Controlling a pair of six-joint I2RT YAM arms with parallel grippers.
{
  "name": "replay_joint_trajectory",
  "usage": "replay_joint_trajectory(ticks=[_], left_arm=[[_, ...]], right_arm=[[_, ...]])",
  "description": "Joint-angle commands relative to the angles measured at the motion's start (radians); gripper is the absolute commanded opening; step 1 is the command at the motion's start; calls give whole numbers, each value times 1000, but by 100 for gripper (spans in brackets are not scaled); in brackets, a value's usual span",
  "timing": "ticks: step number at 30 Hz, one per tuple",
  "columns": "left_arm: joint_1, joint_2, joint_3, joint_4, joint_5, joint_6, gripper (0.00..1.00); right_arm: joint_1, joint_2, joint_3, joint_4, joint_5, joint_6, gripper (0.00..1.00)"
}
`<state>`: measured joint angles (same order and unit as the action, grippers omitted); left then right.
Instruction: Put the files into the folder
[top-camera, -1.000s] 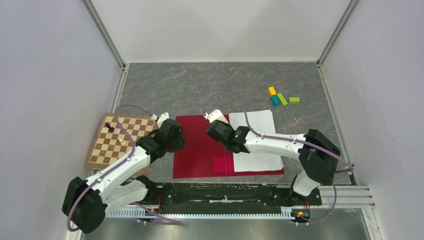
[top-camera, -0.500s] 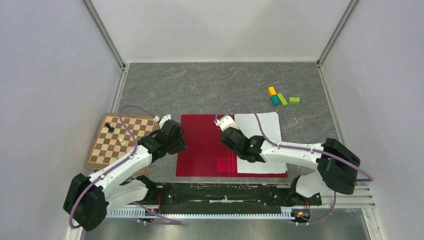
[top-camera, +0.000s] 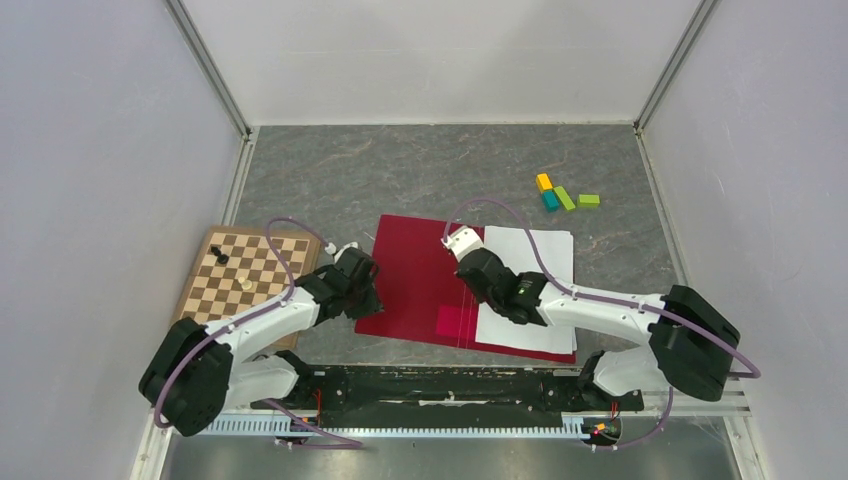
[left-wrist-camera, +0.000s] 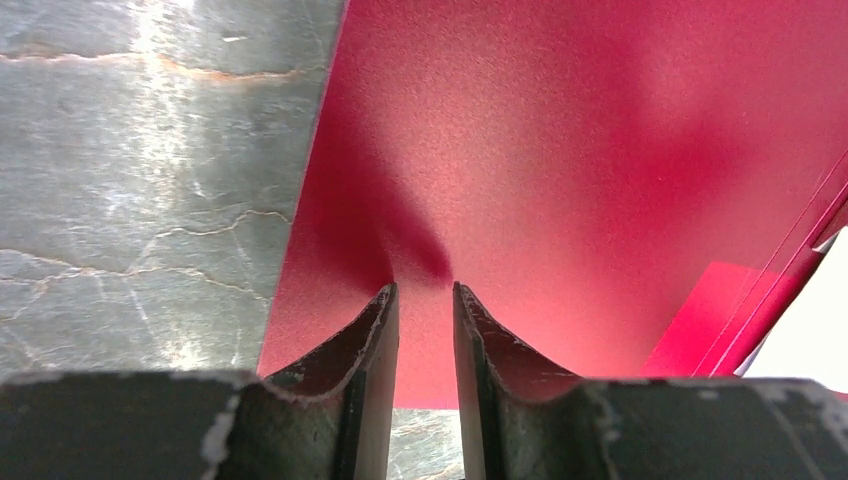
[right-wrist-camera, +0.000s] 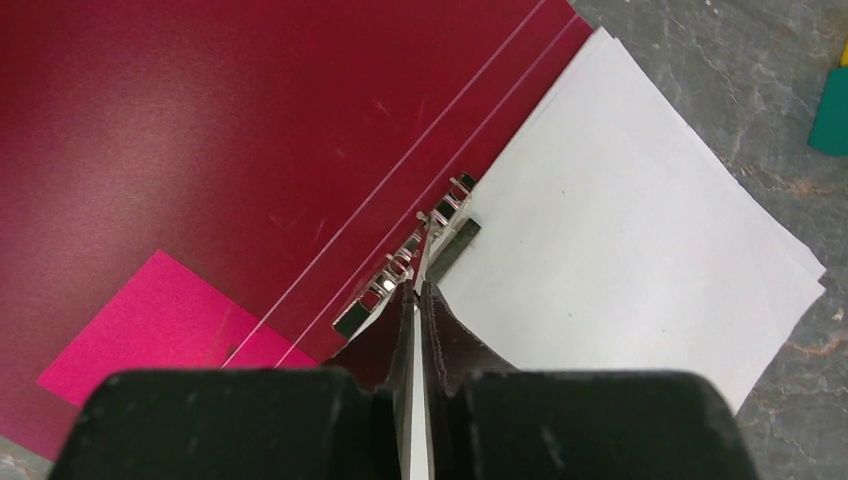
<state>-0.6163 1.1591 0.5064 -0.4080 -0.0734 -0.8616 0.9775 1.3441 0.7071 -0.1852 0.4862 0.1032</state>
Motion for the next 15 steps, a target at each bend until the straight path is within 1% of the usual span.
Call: replay_joint_trajectory(ticks=[1,7,10,15], left_arm=[[-40,20,-22,70,-27,-39,32],[-124,31,-48,93,-66,-118,29],[-210,49,-51,107,-107,-186,27],[-364,154,-35,161,-157,-314,17]], right_arm=[[-4,46,53,13,-70,-23,2],[-2,64,74,34,-142,-31,2],[1,65,64,29,-154,-32,2],[2,50,34,7,-102,-22,1]])
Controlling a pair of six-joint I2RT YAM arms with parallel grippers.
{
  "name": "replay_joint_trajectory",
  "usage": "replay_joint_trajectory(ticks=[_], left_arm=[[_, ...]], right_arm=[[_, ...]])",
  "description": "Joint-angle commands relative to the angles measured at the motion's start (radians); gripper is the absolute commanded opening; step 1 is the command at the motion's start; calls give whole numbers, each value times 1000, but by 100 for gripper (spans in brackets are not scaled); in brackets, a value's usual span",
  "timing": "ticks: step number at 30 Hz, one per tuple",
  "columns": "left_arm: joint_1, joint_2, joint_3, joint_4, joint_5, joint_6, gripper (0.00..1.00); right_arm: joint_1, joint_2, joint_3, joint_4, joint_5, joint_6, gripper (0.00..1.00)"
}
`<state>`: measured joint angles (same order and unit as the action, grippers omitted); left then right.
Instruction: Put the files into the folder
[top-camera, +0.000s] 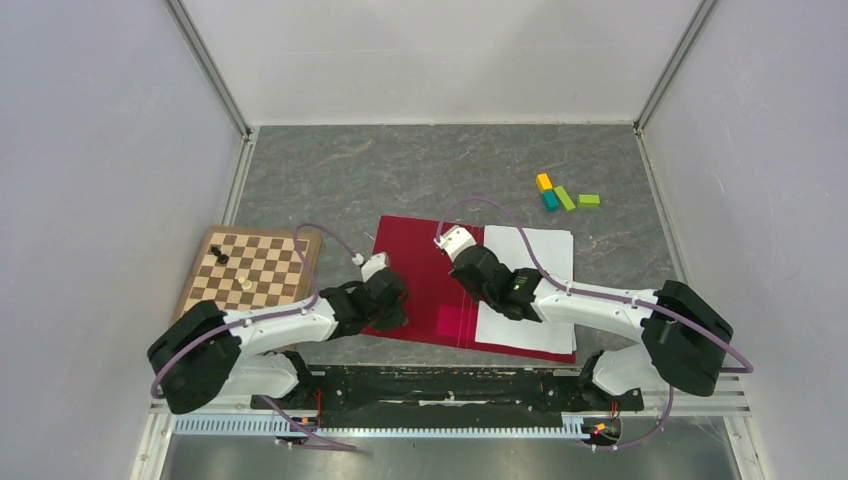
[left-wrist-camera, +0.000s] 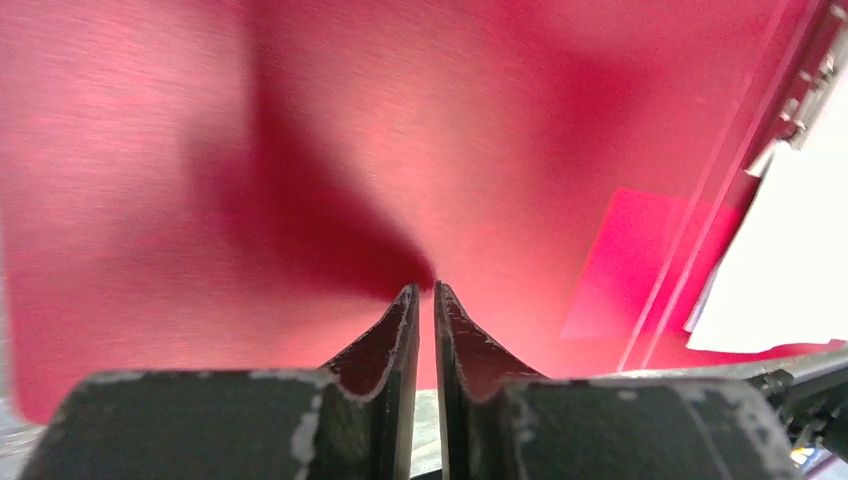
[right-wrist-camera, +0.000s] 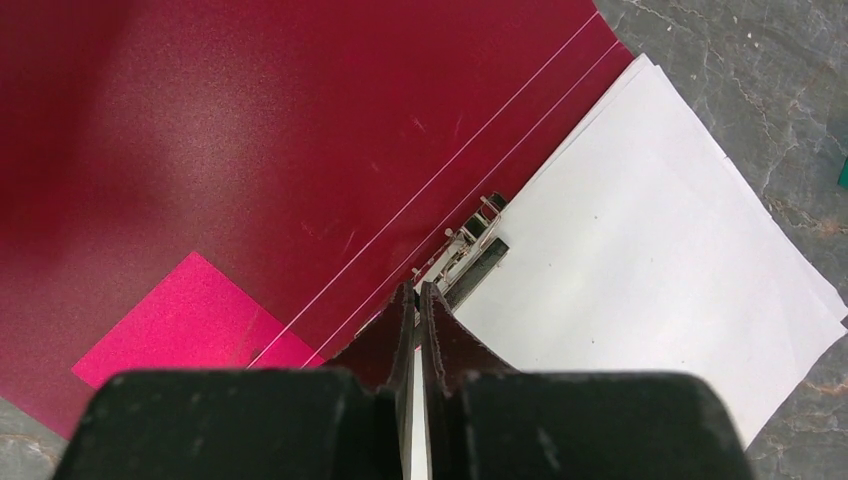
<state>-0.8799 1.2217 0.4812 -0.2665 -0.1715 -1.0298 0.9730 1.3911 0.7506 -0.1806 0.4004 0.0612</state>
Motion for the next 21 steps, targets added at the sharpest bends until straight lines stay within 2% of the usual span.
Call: replay_joint_trajectory(ticks=[1,5,9,12,15,21], left_arm=[[-125,123,-1,31,-64,-164,15],[-180,174,69,20,-100,-185,16],[-124,118,197,-99,-201,-67,34],[28,86,285,-111,-177,78,41],[185,95,355,-57,-101,212,47],[355,313,601,-63,-29,442,51]], right_arm=[[3,4,-7,-6,-6,27,1],[2,-14,-7,-14,-22,48,3],[1,-41,-16,-15,-41,67,10],[1,-47,-12,-16,-55,79,24],[1,-45,1,-14,-70,93,38],[1,-55,43,-32,-81,122,67]])
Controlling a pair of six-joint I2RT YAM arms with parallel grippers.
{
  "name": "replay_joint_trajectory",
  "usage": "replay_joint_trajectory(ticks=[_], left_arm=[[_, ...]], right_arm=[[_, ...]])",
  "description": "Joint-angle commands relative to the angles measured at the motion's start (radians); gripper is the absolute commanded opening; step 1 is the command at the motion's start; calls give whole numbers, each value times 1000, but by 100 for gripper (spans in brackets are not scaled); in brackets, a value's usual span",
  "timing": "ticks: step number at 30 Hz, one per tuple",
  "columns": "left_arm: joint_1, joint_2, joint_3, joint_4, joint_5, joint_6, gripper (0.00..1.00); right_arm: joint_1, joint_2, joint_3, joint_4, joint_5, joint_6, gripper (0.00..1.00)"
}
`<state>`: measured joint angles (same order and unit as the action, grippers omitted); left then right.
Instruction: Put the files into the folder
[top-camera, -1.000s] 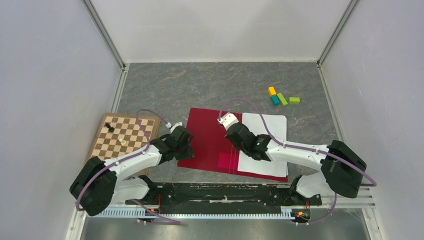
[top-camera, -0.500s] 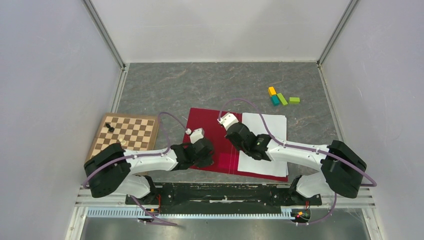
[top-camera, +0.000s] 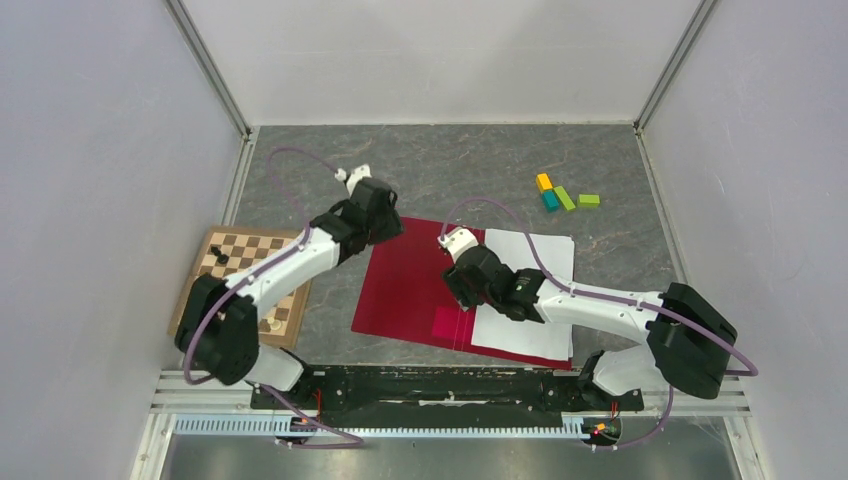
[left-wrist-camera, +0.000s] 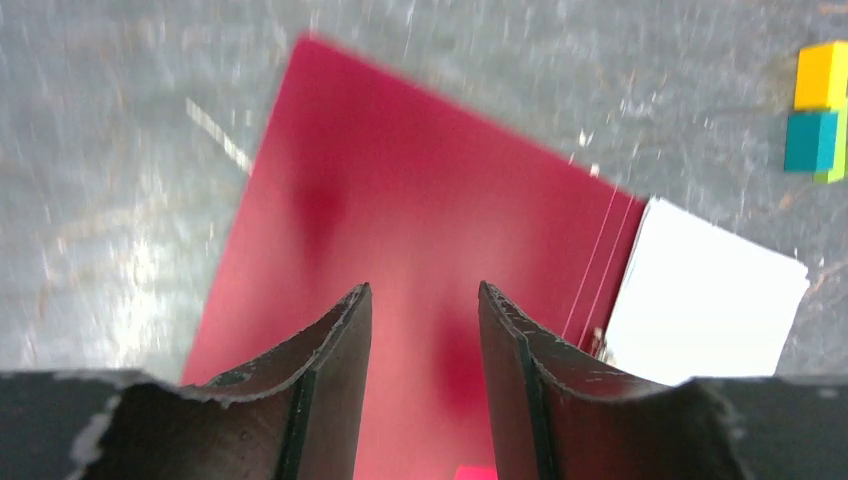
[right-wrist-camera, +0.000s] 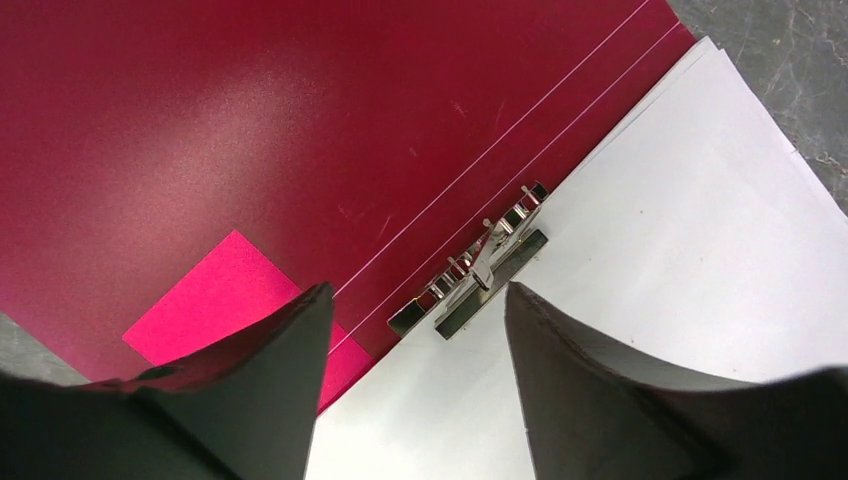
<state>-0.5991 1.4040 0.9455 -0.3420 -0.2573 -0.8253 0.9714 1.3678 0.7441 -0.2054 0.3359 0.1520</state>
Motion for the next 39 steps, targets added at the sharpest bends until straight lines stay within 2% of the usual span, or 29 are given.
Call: replay_joint_trajectory(ticks=[1,6,9,15,18,23,28,32,39], left_arm=[[101,184,179,8,79,274,51],[192,384,354,-15,176,421,52],[224,476,427,-11,226,466,51],[229,625,564,-21,223,491,51],[228,653,596,-49,207,460,49],[233,597,524,-57,143,339,49],[237,456,366,-47,115,217,50],[243,316,184,4,114,122,52],[244,78,-102,75,72,12,54]], right_arm=[[3,-38,56,-11,-17,37,71],[-14,-105,64,-59,24,106,91],[-77,-171,24,-79,41,168,97],[-339,-312,-132,-96,55,250,98],[-504,-361,-222,-47,-19,263,98],[-765,-362,-336,119,-179,278,98],[-933,-306,-376,275,-271,295,98],[-996,-224,-377,322,-332,306,98],[-996,-119,-393,397,-418,328,98]])
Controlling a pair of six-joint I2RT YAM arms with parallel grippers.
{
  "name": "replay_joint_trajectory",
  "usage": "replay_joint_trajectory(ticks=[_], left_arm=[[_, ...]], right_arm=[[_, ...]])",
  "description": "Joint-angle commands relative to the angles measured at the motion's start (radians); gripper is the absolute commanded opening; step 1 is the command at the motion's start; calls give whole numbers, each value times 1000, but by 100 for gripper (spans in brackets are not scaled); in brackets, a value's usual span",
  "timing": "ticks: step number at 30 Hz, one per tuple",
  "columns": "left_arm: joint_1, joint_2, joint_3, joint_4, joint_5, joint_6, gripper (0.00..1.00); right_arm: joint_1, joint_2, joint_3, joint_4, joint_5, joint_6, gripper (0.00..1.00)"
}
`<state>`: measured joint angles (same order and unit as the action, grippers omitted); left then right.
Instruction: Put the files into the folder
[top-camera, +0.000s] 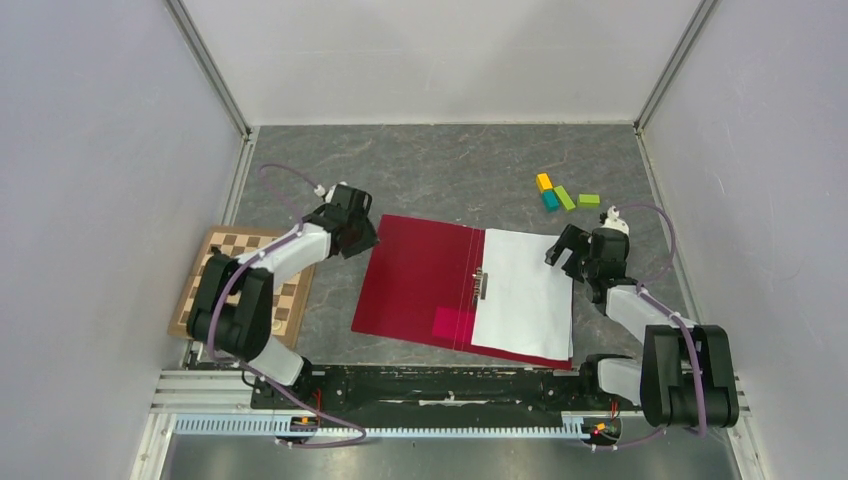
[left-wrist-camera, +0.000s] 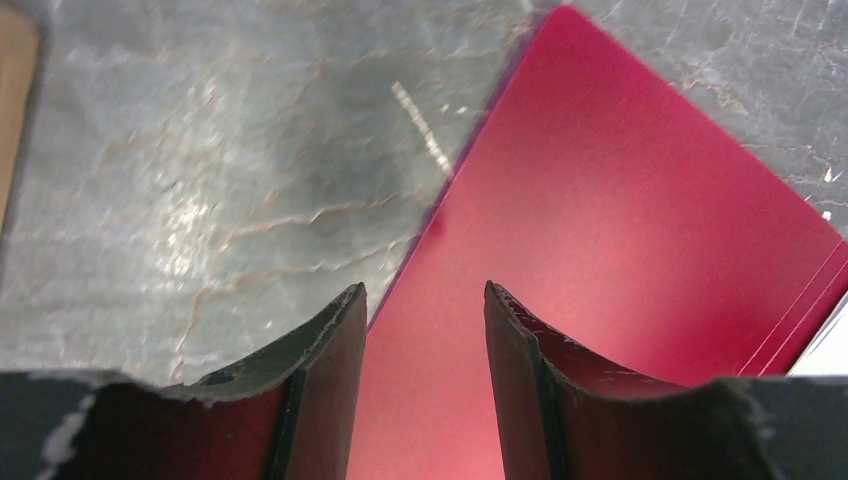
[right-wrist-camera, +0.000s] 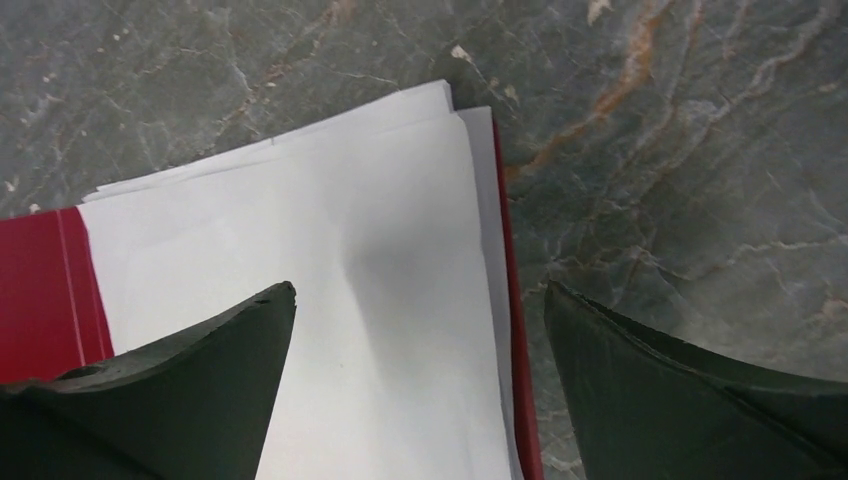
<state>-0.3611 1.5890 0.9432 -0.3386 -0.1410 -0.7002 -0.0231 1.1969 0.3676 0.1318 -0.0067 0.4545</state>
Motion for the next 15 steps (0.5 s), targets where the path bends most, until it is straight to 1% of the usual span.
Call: replay_joint_trajectory(ticks=[1,3,8,11,15], left_arm=[[5,-127,-132,78,-37,-127,54],[5,-170,-184,90,-29,-144,54],[5,-241,-285,101,-61,-177,55],[4,-247,-326,120,-54,-206,55],[-1,-241,-358,151,-6,-238,55]], right_arm=[[-2,67,-12,67,-83,26,98],[-1,97,-3,80,-99,30,98],[8,175,48,81,-118,23,98],[9,209,73,80,-121,22,98],[16,257,105,83,-145,14,98]])
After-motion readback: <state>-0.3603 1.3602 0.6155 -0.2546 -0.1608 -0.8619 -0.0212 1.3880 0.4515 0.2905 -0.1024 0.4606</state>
